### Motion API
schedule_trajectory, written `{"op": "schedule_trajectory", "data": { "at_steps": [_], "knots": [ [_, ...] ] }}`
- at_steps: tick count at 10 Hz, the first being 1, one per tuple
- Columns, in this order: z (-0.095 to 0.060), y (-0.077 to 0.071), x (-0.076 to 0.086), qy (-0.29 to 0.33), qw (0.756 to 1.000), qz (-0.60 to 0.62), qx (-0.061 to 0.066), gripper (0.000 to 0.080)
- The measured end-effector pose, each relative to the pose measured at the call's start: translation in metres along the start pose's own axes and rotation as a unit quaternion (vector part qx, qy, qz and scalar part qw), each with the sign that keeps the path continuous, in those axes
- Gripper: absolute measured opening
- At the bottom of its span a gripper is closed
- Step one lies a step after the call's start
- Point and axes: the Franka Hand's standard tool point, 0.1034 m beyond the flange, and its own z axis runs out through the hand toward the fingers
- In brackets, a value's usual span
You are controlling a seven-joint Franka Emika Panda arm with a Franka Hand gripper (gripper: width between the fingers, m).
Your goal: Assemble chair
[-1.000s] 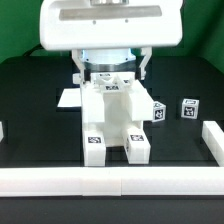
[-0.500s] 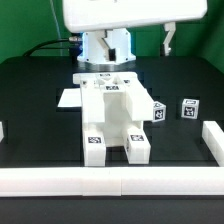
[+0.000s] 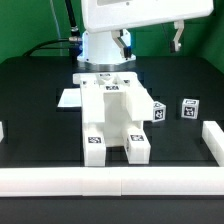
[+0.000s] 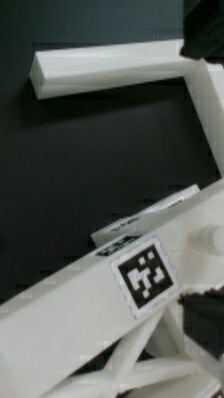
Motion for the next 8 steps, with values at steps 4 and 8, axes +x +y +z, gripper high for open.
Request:
{"op": "schedule_trajectory", "data": {
  "at_steps": [4,8],
  "knots": [
    [0.019,-0.041,-0.056,-0.011,1.0,0.024,-0.01,0.0648],
    [0.026,-0.045,-0.061,-0.016,1.0,0.008,-0.017,0.0648]
  ]
}}
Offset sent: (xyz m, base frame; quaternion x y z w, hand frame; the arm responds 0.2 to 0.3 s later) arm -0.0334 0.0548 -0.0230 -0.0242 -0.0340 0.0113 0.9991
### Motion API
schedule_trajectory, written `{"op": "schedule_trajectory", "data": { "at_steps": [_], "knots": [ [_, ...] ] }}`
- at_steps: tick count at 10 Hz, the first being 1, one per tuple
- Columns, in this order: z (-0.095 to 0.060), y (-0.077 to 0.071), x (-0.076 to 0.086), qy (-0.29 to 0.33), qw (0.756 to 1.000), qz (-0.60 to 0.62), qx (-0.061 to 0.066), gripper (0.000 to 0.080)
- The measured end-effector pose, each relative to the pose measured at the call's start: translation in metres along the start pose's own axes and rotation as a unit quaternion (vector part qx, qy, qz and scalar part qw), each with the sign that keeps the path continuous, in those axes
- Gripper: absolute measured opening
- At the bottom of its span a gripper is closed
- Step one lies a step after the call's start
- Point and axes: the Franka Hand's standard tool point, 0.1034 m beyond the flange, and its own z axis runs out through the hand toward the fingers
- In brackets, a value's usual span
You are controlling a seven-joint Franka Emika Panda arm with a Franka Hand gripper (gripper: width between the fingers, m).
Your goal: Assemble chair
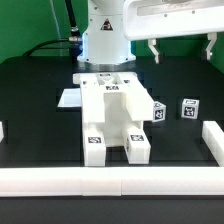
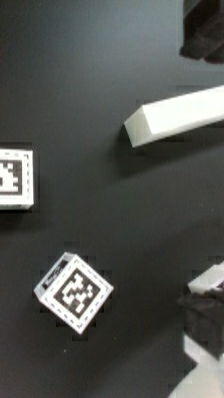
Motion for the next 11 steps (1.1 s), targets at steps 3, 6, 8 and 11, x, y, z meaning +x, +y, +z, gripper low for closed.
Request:
{"op": "schedule_trajectory", "data": {
  "at_steps": [3,6,8,11],
  "knots": [
    [0.007,-0.005,-0.009,-0.005,1.0,-0.006,-0.008,0.0648],
    [0.039,-0.012,-0.026,-0.002,1.0,-0.011,-0.024,0.0648],
    [0.058,-0.014,-0.037,0.007,0.999,-0.014,-0.031,0.0648],
    [0.058,-0.014,-0.036,0.007,0.999,-0.017,-0.031,0.0648]
  ]
}}
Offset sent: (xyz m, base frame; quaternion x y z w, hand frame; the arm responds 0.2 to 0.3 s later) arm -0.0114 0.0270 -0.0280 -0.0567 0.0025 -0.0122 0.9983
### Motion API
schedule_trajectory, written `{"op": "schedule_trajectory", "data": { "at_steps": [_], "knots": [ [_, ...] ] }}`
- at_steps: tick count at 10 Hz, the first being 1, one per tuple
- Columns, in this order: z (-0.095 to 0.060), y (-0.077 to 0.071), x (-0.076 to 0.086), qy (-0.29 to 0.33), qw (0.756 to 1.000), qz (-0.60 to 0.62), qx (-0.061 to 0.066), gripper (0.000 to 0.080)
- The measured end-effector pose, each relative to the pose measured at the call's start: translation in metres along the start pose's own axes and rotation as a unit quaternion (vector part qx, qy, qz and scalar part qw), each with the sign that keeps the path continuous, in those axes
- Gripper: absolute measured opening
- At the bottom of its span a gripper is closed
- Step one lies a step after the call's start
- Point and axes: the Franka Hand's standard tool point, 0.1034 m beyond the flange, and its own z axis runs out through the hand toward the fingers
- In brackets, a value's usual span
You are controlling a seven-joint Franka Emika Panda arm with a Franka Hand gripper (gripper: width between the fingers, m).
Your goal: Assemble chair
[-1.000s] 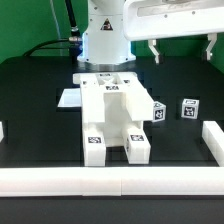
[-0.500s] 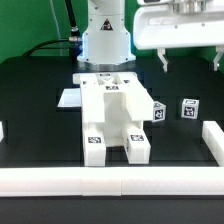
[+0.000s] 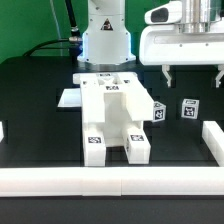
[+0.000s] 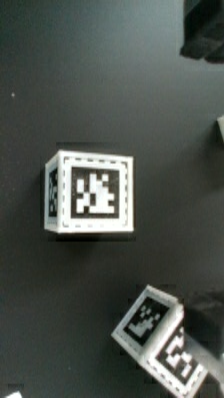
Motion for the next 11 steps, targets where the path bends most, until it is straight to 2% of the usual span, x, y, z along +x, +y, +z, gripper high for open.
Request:
{"op": "schedule_trajectory", "data": {
  "at_steps": [2,4,8,11],
  "knots": [
    [0.004,0.002,-0.003,0.007,1.0,0.002,-0.001,0.0648],
    [0.021,-0.002,-0.018,0.003,1.0,-0.008,-0.01,0.0648],
    [0.049,-0.007,-0.037,-0.007,0.999,-0.027,-0.027,0.0648],
    [0.052,-0.007,-0.035,-0.007,0.999,-0.03,-0.028,0.0619]
  ]
}}
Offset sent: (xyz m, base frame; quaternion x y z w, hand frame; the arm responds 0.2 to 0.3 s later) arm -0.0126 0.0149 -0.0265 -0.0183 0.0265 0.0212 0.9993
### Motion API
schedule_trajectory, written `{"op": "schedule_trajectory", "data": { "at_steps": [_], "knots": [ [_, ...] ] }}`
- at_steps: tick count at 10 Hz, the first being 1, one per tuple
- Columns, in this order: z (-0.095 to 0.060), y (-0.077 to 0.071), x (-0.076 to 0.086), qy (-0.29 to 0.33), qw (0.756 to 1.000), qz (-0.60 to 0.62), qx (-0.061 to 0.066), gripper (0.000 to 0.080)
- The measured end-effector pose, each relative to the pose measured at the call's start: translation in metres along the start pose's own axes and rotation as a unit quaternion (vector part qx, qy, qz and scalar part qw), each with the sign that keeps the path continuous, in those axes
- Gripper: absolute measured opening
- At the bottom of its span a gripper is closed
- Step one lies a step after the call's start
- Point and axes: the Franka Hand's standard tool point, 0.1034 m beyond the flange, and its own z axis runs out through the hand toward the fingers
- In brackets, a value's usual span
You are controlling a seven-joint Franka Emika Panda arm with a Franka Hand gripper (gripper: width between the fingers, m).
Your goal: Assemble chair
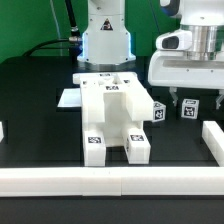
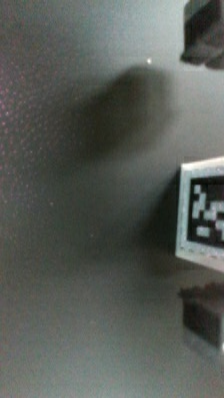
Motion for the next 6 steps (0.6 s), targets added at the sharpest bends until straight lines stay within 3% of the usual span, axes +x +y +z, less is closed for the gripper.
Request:
{"op": "schedule_trajectory", "data": {
  "at_steps": [2,6],
  "knots": [
    [-0.001,0.003,0.003,0.002,1.0,-0.003,0.0,0.0283],
    [-0.001,0.013,0.011,0.003,1.0,-0.013,-0.001,0.0285]
  ]
}}
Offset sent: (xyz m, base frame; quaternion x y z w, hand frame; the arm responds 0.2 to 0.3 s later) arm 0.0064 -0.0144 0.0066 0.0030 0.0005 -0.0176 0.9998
